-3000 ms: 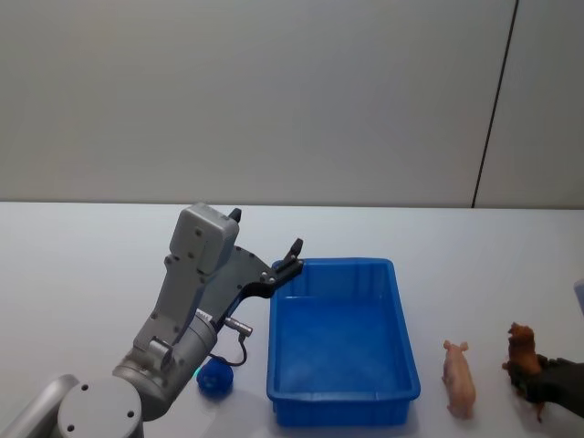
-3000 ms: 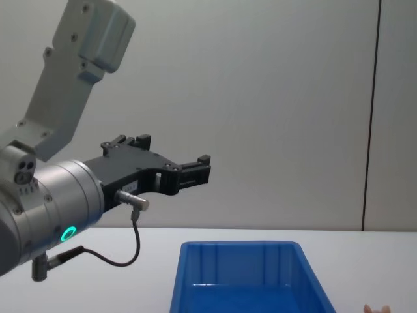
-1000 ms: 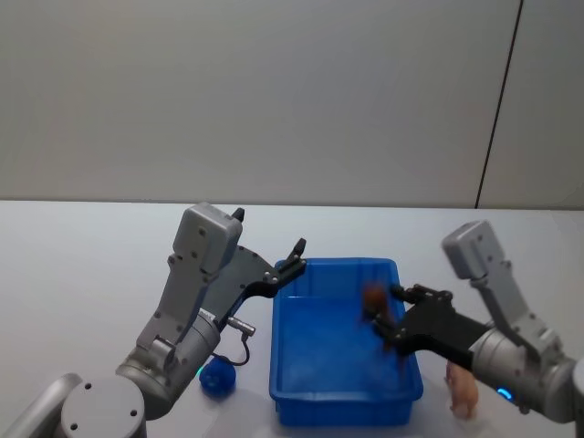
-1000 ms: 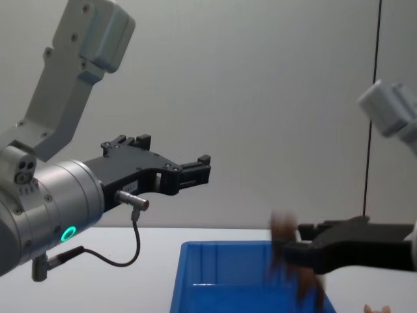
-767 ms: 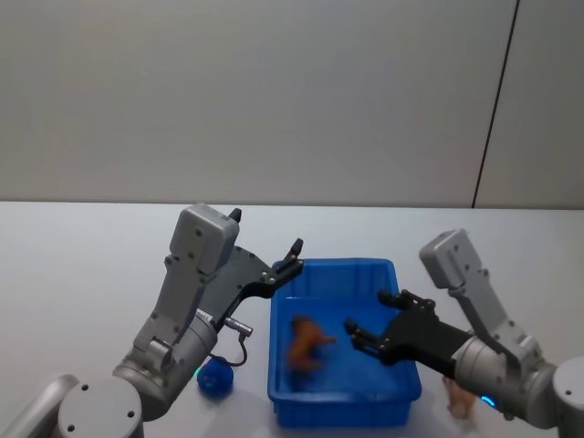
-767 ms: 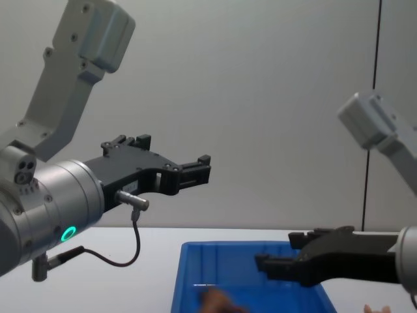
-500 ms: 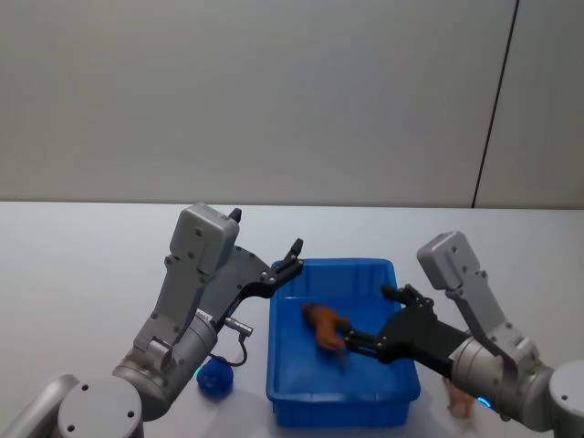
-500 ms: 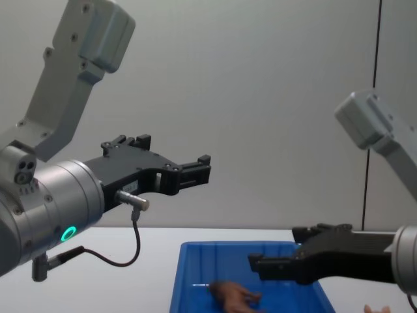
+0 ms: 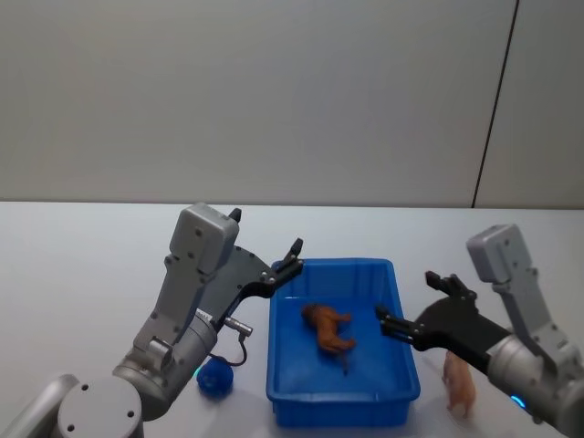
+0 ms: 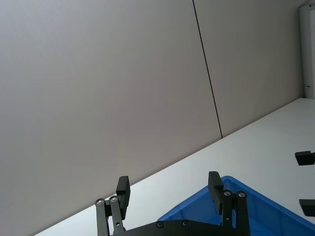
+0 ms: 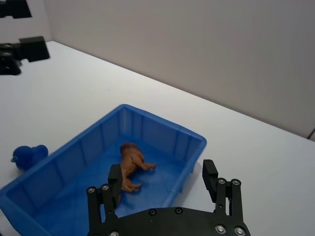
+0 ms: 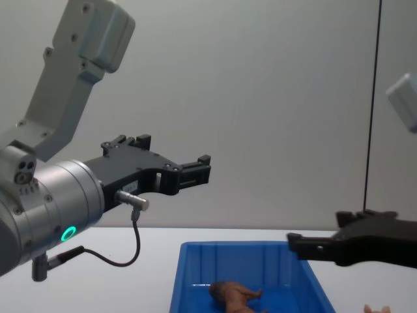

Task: Pick up the two dolls from the table and place them into the box.

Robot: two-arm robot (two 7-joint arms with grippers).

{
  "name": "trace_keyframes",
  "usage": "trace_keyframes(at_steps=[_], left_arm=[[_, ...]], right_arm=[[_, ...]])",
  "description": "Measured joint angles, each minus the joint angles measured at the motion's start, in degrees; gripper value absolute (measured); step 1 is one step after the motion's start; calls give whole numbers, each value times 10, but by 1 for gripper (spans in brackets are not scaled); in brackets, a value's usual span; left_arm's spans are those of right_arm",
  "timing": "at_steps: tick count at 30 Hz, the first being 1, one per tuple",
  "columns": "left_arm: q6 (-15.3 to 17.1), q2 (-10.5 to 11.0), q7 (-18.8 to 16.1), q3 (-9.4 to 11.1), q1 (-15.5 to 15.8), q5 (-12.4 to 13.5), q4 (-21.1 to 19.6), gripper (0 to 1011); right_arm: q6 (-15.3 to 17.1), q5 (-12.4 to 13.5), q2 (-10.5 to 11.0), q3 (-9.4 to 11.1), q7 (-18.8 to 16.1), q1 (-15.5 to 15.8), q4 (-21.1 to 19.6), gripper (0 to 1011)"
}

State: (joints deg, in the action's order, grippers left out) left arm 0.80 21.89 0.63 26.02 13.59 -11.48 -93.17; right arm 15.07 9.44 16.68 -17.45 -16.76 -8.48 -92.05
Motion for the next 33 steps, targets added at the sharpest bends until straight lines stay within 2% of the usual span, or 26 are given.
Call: trace_keyframes(at_steps=[7, 17, 25, 33], left_arm=[[0, 0, 0, 0, 0, 0, 0, 1001], [0, 0, 0, 0, 0, 0, 0, 1001], [0, 0, 0, 0, 0, 0, 0, 1001], [0, 0, 0, 0, 0, 0, 0, 1001]], right_arm=[[24, 22, 20, 12, 25, 23, -18, 1001], [53, 36, 42, 23, 45, 50, -30, 1001], [76, 41, 51, 26, 50, 63, -31, 1001], [102, 44, 48, 24, 53, 64, -17, 1001]])
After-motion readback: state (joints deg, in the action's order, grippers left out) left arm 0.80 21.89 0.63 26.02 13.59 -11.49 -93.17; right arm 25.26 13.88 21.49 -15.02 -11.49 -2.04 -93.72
